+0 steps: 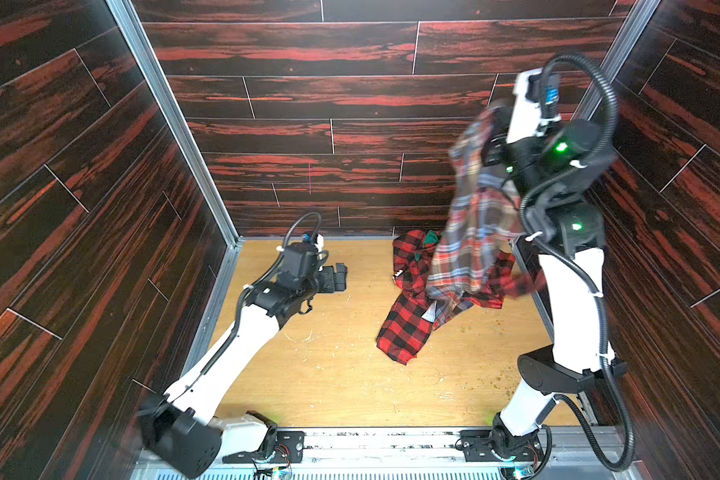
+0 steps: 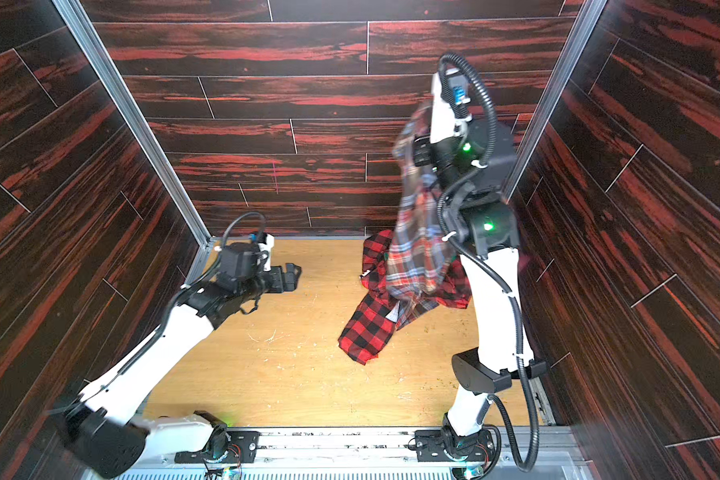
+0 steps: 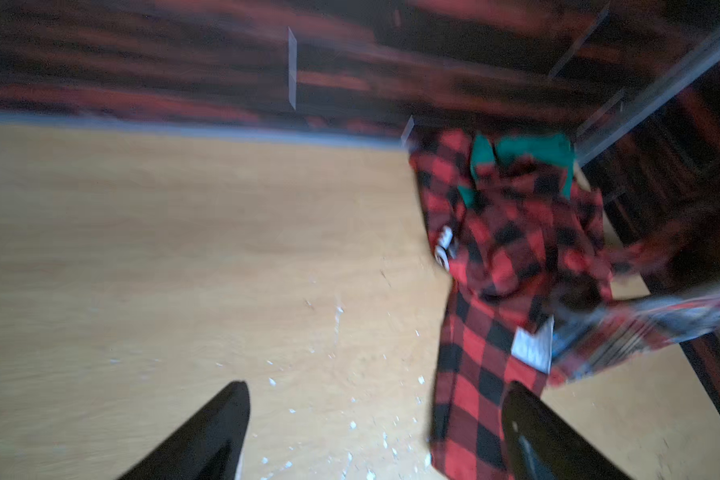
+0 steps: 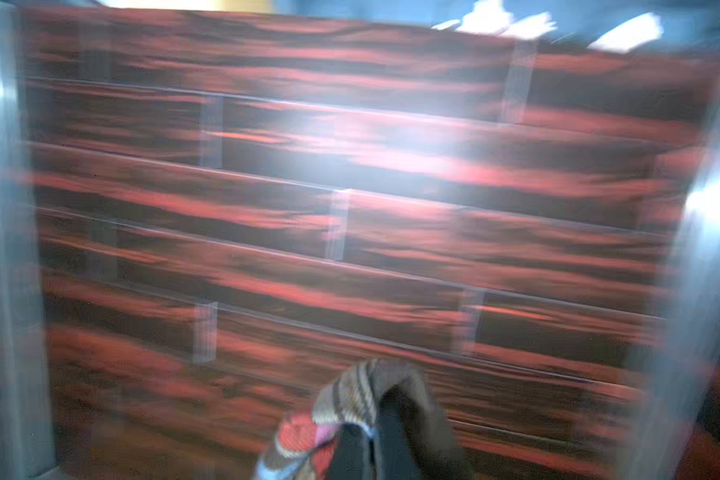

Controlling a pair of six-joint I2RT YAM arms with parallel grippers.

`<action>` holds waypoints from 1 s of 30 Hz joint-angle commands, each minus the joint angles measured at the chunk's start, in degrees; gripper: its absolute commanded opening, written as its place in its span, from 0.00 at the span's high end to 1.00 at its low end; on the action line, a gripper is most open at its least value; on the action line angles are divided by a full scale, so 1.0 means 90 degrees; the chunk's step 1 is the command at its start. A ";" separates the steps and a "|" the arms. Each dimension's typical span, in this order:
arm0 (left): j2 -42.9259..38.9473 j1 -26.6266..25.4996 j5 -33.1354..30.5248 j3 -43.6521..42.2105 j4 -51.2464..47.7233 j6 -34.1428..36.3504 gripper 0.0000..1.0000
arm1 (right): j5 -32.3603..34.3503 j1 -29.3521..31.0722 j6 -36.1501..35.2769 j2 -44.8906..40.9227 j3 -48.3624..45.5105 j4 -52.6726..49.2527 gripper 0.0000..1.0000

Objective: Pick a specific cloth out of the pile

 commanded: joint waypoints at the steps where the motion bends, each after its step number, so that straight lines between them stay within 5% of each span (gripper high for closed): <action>1: -0.0846 0.0212 -0.0726 -0.0101 -0.0034 0.0013 0.03 | -0.2147 0.0115 0.1551 0.0574 0.0423 0.0964 1.00; 5: -0.1672 0.0628 -0.0675 -0.0325 -0.0154 -0.0014 0.04 | -0.3453 0.0662 0.2555 0.1363 0.0966 0.2321 1.00; 9: -0.2256 0.0964 -0.1006 -0.0520 -0.0524 -0.0113 0.04 | -0.3768 0.1064 0.4047 0.1994 0.0876 0.3648 1.00; 12: -0.2405 0.1092 -0.1223 -0.0689 -0.1143 -0.0349 0.04 | -0.4150 0.1179 0.4804 0.2521 0.0807 0.3523 1.00; 19: -0.2489 0.1103 -0.1168 -0.1318 -0.1390 -0.1064 0.04 | -0.5245 0.1564 0.4446 0.3178 -0.0776 0.2730 1.00; 20: -0.2465 0.1103 -0.1154 -0.1355 -0.1391 -0.1089 0.04 | -0.5290 0.1606 0.4277 0.3289 -0.0815 0.2519 0.91; 25: -0.1762 0.1111 -0.0683 -0.1284 -0.1610 -0.1044 0.04 | -0.4940 0.1607 0.3598 0.3486 -0.0423 0.0975 0.03; 30: -0.0323 0.1088 0.1168 -0.0961 -0.1442 -0.0688 0.04 | -0.3685 0.1359 0.2512 0.2329 -0.1361 -0.0439 0.01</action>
